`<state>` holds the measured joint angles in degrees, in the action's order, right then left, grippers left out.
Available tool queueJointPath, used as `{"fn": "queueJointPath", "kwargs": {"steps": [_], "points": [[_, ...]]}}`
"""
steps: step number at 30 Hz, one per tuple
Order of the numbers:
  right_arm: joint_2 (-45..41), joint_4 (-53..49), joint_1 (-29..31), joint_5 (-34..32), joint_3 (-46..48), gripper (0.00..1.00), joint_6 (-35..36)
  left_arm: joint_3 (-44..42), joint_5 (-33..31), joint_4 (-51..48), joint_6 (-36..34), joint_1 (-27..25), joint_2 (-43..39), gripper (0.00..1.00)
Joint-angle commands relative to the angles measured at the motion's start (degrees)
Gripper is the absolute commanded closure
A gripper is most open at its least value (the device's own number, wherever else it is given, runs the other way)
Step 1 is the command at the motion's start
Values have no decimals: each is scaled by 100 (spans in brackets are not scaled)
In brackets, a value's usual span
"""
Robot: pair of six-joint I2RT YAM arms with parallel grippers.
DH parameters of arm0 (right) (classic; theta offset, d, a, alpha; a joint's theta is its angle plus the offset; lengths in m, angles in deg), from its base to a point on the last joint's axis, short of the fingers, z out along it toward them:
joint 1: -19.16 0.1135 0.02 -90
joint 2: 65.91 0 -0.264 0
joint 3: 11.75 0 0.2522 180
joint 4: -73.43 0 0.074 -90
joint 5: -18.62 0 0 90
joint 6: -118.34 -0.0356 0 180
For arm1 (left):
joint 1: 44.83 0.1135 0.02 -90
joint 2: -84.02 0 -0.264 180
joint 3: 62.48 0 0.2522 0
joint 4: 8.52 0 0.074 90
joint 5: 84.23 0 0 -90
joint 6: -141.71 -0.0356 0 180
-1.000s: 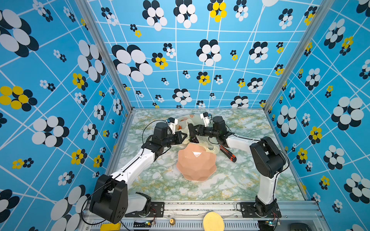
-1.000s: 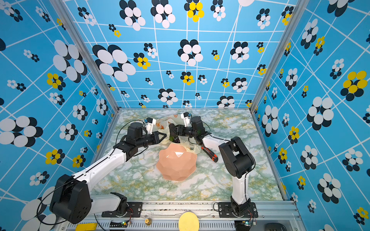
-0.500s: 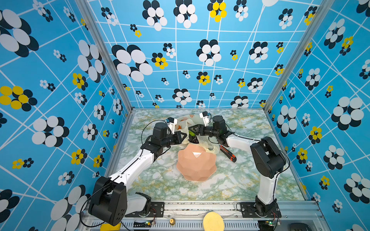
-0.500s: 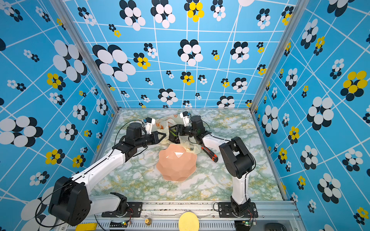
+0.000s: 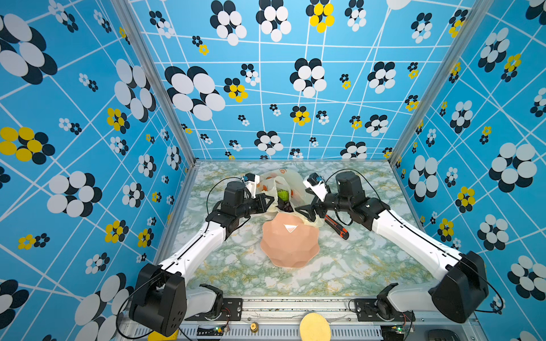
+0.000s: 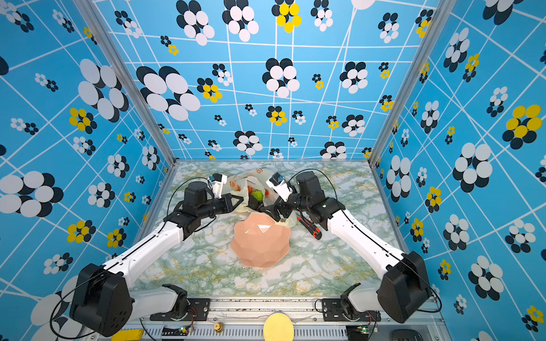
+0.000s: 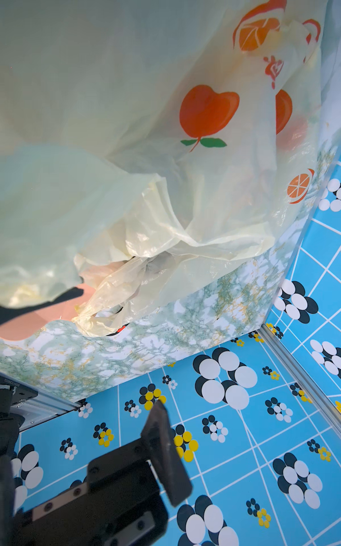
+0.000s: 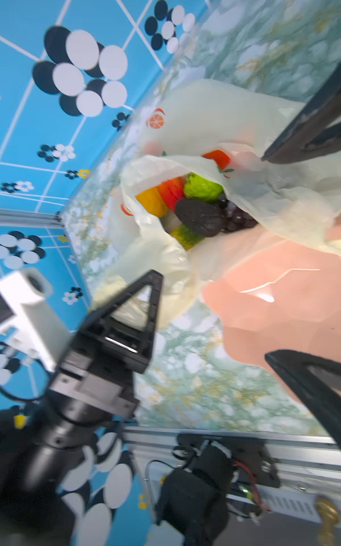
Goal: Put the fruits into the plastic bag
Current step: 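Open the right gripper to release the avocado into the bag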
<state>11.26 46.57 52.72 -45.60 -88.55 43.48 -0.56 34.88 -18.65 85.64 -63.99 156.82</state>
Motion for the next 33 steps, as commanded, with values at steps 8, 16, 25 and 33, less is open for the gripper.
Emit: {"fn": "queueJointPath", "kwargs": {"steps": [8, 16, 25, 33], "points": [[-219, -1282, 343, -661, 746, 1, 452, -1, 61, 196, 27, -18, 16, 100], [487, -1521, 441, -737, 413, 5, 760, 59, 8, 151, -16, -22, 112, 100], [935, -1591, 440, -1020, 158, 10, 807, 163, 17, 71, -53, -22, 222, 100], [1173, -1082, 441, -1625, 32, 23, 484, 224, 8, 6, -91, -20, 210, 100]]}}
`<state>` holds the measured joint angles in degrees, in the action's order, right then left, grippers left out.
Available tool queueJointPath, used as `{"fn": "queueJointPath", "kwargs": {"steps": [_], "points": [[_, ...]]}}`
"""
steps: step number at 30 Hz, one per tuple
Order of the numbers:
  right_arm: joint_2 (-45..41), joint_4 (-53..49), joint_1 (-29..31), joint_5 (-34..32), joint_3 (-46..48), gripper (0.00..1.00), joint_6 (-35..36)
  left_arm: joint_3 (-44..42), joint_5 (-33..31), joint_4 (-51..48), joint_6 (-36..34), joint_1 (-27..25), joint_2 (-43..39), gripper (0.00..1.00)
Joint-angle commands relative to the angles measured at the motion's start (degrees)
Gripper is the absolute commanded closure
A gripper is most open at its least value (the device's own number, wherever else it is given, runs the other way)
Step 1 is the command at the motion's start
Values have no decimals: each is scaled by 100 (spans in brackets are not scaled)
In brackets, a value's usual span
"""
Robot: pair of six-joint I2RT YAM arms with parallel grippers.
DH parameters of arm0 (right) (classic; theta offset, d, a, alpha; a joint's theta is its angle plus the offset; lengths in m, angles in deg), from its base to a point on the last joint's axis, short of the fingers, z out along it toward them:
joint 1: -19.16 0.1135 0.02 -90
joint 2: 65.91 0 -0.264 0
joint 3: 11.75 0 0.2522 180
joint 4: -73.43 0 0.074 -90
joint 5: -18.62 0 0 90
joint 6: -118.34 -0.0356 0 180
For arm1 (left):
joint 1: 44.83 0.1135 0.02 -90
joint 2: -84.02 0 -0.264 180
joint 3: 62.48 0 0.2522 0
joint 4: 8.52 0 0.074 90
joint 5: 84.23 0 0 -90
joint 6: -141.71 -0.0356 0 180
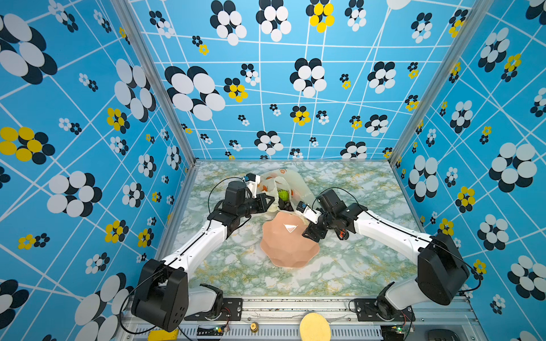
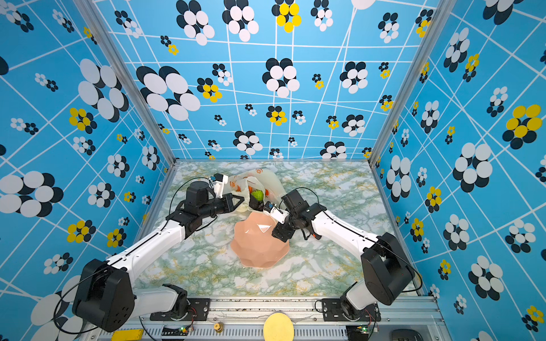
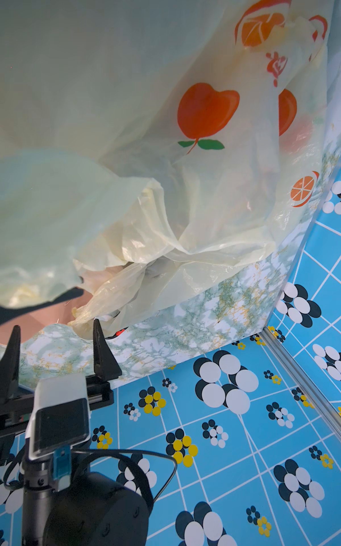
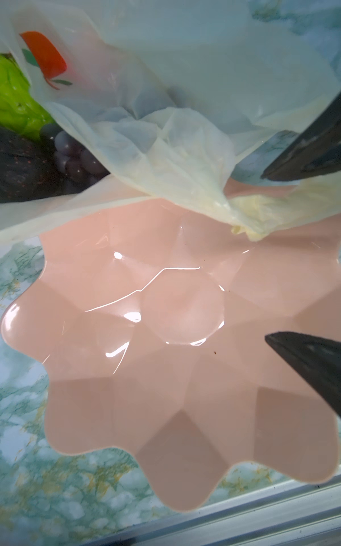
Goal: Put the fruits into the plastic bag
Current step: 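Open the right gripper to release the avocado into the bag, then grip the bag handles with both grippers and lift the bag upright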
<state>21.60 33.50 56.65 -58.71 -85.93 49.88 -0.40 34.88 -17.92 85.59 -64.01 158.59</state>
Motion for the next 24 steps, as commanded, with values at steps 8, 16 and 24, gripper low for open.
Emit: {"fn": "queueJointPath", "kwargs": {"steps": [8, 16, 24], "points": [[531, -39, 39, -98, -813, 86, -295, 249, -18, -212, -159, -15, -75, 100], [104, 1457, -616, 167, -794, 100, -1404, 398, -24, -339, -295, 86, -102, 100], [767, 3645, -1377, 889, -1980, 100, -3670, 1931, 147, -1246, -289, 678, 564, 100]]}}
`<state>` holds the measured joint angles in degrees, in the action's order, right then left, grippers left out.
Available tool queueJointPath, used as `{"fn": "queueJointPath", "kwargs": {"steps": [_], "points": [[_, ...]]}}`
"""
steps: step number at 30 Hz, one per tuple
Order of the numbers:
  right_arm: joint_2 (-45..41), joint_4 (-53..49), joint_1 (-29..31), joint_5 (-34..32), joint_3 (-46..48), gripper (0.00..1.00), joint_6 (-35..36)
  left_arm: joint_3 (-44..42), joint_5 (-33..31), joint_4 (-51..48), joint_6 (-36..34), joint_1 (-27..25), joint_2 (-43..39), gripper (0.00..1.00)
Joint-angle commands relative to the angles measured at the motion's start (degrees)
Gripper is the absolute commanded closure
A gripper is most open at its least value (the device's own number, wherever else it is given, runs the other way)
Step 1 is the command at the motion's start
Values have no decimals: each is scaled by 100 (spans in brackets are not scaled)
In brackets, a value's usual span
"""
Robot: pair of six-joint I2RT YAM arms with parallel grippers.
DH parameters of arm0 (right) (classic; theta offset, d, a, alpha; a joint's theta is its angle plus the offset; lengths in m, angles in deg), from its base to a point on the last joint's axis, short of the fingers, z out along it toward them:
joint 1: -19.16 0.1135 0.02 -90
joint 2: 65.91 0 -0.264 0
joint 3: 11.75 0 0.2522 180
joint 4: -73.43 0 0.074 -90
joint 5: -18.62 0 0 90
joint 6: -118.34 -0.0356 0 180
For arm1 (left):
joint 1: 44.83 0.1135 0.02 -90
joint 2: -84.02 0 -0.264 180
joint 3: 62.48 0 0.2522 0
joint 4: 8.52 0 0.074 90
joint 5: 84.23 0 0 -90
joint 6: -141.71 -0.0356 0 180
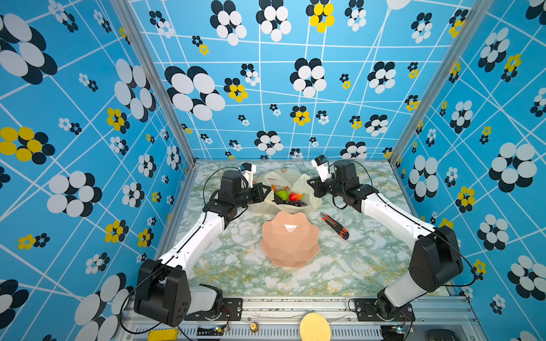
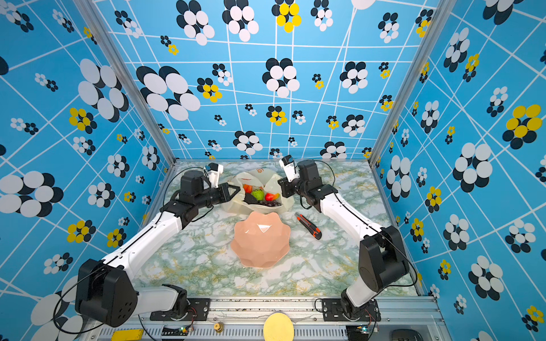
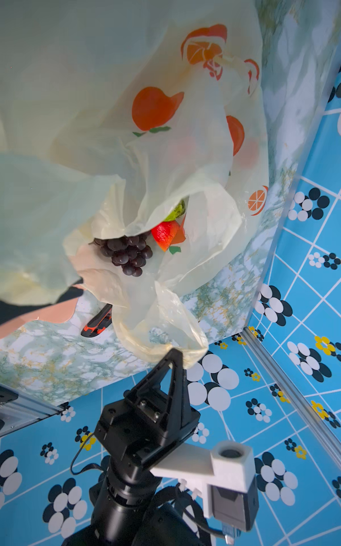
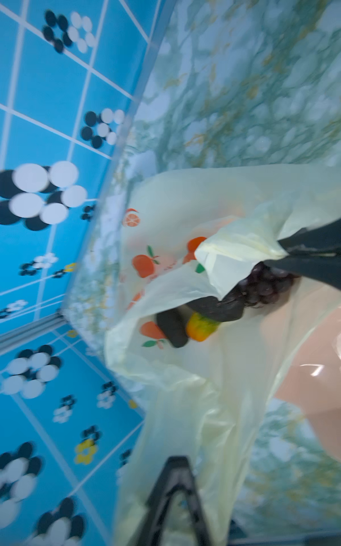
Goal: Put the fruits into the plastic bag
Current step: 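Grip the bag handles with both grippers and lift the bag upright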
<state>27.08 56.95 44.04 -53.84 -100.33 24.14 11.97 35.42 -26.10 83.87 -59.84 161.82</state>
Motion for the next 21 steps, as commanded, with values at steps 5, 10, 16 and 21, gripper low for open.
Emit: {"fn": "queueJointPath", "kwargs": {"steps": [5, 10, 16, 21], "points": [[1213, 1823, -448, 420, -2705, 100, -1916, 3078, 262, -1556, 40, 874, 1355, 100], [2062, 1782, -476, 556, -4667, 100, -2290, 5051, 423, -2190, 141, 967, 2140, 100], [2529, 1322, -476, 610, -5999, 100, -2305, 5770, 443, -2142, 346, 917, 2384, 100], [2253, 1344, -485, 572, -5544, 100, -2163, 5529, 516, -2130, 258, 689, 2410, 100]]}}
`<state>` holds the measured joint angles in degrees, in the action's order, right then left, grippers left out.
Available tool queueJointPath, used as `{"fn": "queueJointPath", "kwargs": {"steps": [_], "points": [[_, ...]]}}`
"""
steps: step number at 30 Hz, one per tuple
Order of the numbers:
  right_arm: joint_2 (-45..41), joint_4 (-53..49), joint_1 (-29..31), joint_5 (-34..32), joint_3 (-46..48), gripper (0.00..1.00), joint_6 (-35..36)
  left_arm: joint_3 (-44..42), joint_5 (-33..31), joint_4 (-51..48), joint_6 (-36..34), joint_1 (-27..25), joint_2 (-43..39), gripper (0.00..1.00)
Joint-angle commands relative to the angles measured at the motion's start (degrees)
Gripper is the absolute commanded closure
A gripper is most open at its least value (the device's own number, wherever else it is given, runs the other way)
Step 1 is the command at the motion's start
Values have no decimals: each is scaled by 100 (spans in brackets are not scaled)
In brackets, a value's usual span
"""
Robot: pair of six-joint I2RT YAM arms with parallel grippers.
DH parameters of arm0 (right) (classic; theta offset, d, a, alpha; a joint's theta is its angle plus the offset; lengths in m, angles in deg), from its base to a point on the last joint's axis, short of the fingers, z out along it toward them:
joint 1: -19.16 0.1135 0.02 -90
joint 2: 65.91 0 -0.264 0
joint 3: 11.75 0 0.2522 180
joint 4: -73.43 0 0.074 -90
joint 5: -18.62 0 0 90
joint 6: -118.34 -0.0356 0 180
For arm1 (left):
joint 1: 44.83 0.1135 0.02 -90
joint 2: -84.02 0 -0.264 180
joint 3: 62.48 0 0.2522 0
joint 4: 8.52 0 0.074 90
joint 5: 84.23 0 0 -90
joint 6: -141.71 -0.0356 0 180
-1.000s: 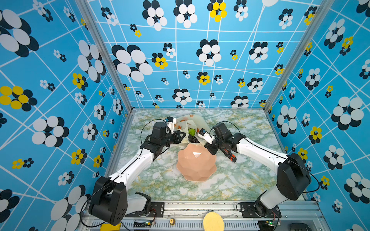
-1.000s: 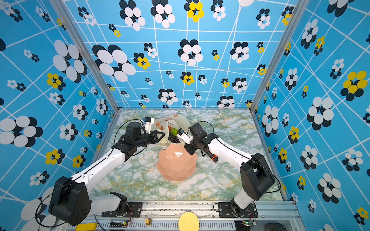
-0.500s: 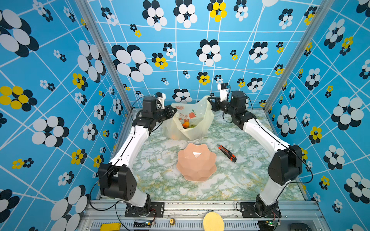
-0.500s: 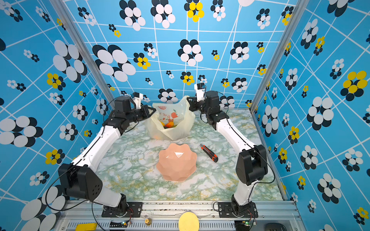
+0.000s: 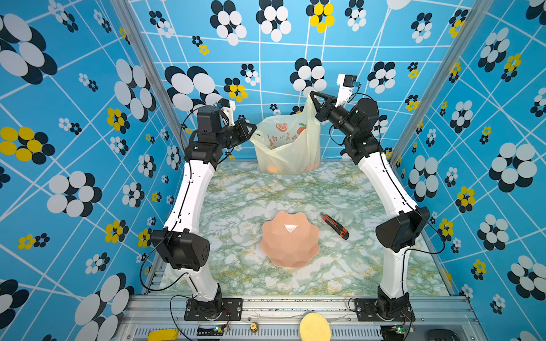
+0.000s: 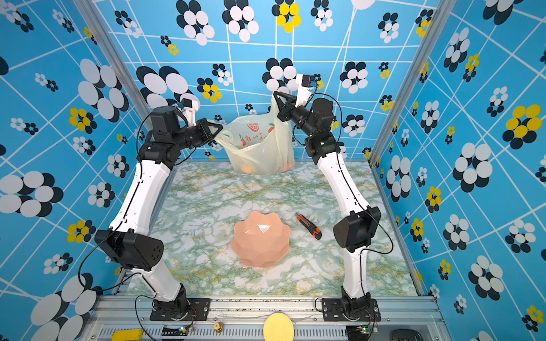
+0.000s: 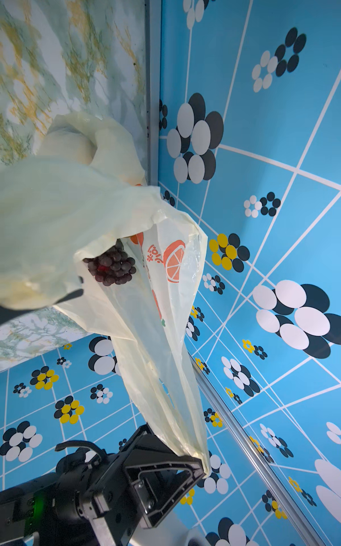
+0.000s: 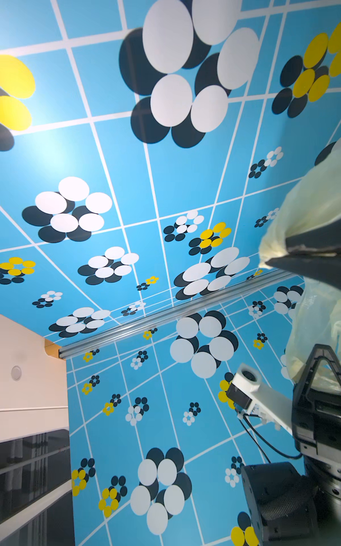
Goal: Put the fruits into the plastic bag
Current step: 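Grip the bag handles with both grippers and lift the bag upright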
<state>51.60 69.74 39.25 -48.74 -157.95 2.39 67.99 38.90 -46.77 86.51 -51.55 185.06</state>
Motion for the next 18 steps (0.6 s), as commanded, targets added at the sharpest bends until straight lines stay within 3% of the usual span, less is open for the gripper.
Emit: {"fn": "queueJointPath", "kwargs": {"steps": [1, 10, 15, 16, 18], "points": [[-339, 175, -6, 19, 486, 100, 33, -201, 174, -4, -22, -196, 68, 100], [-1072, 1149, -102, -38, 2782, 100, -139, -996, 232, 317, 60, -372, 22, 100], [-1248, 1412, -146, -23, 3459, 100, -271, -1146, 328, 288, 83, -407, 104, 100], [-1277, 1406, -146, -14, 3534, 98, -268, -1185, 357, 316, 107, -413, 109, 99], [-1355, 1359, -160, -13, 3648, 72, -261, -1224, 370, 323, 106, -419, 92, 93]]}}
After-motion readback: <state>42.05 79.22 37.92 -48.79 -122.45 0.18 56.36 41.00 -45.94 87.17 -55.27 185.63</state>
